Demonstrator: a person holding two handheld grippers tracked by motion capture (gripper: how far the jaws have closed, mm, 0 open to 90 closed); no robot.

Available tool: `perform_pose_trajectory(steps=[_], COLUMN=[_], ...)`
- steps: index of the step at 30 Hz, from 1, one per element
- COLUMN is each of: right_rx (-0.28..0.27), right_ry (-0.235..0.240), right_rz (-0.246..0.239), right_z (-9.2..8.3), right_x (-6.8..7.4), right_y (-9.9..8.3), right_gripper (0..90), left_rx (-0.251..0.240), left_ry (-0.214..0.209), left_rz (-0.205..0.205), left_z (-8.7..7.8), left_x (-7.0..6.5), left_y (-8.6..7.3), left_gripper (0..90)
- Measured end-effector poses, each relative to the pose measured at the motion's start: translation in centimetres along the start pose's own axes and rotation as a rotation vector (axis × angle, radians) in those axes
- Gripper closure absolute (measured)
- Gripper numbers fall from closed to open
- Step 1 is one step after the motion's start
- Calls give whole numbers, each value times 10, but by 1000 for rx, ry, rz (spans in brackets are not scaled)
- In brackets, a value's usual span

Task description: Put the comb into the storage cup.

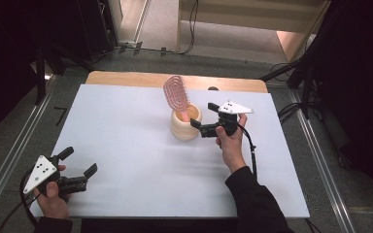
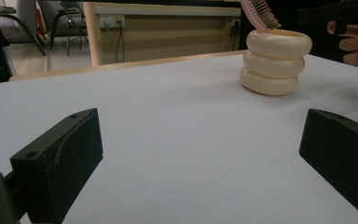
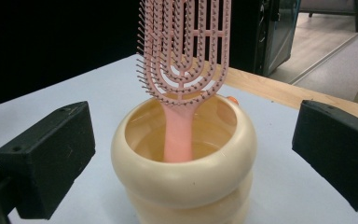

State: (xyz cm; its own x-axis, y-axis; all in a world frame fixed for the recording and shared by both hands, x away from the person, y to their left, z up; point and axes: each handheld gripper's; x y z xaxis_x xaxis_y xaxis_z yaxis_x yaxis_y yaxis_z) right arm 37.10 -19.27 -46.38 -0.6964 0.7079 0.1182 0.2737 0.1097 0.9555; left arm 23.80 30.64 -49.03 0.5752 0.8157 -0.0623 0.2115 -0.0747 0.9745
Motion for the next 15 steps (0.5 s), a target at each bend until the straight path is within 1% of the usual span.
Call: perform_pose_trajectory(steps=[4, 5, 7, 11, 13, 15], right_rx=[-20, -24, -27, -34, -32, -32], right_ry=[-31, -22, -35, -36, -50, -52], right_rz=[-8, -8, -12, -18, -29, -33], right_z=[-11, -14, -20, -31, -36, -40], right_x=[0, 0, 0, 0, 0, -1], right_y=[-5, -5, -6, -6, -7, -7], right_gripper=[0, 0, 0, 0, 0, 0], left_rx=[1, 1, 1, 1, 1, 0], left_ry=[1, 0, 1, 2, 3, 2], left_rz=[1, 1, 1, 1, 1, 2], left_z=[0, 0, 0, 0, 0, 0], left_x=[0, 0, 0, -1, -1, -1], left_y=[0, 0, 0, 0, 0, 0], left_gripper=[2, 1, 1, 1, 1, 1])
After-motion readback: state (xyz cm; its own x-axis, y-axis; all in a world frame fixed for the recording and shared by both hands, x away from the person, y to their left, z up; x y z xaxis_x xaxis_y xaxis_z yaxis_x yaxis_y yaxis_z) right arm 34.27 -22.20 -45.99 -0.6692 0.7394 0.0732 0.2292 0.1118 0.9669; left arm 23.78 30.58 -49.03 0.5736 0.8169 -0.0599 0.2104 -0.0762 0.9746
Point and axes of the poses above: each handheld gripper's, and its own axes: z roughly forward along the jaws, y roughly out of its top, x roughly to its left, and after that the axes turned 2 degrees about -z, right-handed
